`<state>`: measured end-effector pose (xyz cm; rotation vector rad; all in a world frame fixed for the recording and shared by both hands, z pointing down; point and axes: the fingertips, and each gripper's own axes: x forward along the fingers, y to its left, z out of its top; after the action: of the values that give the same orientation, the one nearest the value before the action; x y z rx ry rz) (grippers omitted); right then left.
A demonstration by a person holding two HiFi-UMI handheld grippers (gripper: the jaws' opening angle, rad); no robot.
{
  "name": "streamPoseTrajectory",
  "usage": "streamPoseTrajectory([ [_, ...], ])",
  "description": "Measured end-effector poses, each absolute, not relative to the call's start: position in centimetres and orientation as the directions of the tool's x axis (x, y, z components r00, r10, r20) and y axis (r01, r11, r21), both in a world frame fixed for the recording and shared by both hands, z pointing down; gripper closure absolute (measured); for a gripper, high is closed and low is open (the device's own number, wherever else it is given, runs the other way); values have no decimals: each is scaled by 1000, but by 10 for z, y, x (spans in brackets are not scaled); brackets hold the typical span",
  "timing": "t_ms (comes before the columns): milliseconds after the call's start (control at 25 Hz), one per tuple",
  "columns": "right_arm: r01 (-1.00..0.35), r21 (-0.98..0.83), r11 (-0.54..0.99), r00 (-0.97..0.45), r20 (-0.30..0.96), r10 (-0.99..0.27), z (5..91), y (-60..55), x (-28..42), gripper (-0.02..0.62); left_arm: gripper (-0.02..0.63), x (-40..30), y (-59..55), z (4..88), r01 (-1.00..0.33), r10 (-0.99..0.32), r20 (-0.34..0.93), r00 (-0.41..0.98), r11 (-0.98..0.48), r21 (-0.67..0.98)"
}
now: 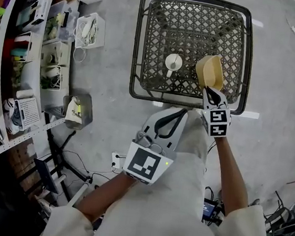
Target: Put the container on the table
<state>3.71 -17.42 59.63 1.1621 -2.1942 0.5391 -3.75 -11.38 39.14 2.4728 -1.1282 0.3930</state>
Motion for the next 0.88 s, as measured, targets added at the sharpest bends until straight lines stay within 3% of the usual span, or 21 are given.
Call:
streamPoseTrajectory([
  [520,-787,-100,609,-460,753,-471,644,-180,16,572,583,-34,-118,388,-787,-670,416,615,-549,280],
  [880,-723,-42,690,-393,846,-360,670,-181,6,571,583,-37,-118,392,-803,-681,425,596,-514,302],
])
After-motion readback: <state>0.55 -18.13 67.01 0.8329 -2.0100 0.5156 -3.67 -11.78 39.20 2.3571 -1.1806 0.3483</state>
